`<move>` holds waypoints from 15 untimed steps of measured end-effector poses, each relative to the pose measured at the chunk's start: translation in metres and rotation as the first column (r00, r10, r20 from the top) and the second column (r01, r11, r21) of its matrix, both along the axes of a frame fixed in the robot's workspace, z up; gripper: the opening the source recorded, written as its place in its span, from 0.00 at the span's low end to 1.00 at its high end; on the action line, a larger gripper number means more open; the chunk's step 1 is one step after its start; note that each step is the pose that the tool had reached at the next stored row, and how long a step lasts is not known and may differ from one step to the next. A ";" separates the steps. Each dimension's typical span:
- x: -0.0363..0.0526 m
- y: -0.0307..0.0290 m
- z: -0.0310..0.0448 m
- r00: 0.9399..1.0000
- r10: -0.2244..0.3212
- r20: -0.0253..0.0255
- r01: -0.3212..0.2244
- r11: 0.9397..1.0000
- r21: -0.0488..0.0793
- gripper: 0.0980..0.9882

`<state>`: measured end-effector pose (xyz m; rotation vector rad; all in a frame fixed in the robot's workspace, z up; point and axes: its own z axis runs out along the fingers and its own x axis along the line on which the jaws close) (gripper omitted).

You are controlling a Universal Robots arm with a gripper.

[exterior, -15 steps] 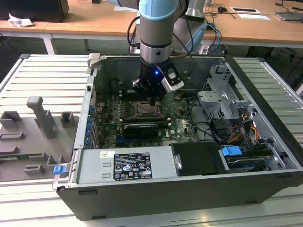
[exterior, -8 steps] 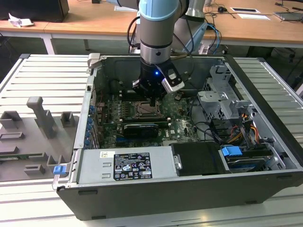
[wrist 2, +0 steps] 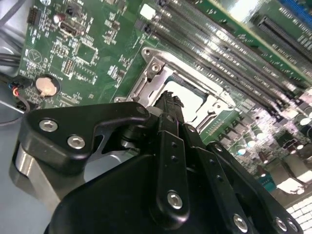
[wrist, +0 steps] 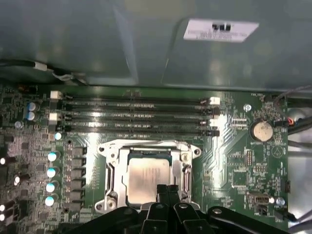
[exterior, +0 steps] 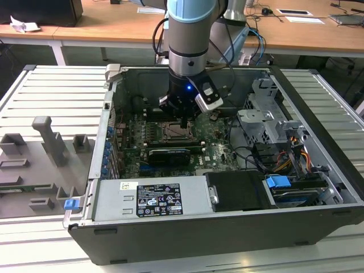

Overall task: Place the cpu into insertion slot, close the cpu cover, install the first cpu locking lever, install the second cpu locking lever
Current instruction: 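Install the second cpu locking lever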

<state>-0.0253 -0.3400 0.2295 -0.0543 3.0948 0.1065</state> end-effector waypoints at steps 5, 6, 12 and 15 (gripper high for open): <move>0.0000 -0.0053 0.0060 1.000 0.000 0.000 0.000 1.000 0.001 0.01; 0.0000 -0.0078 0.0060 1.000 0.000 0.000 0.000 1.000 0.001 0.01; 0.0000 -0.0156 0.0058 1.000 0.000 0.000 0.000 1.000 0.001 0.01; 0.0000 -0.0191 0.0058 1.000 0.000 0.000 0.000 1.000 0.001 0.01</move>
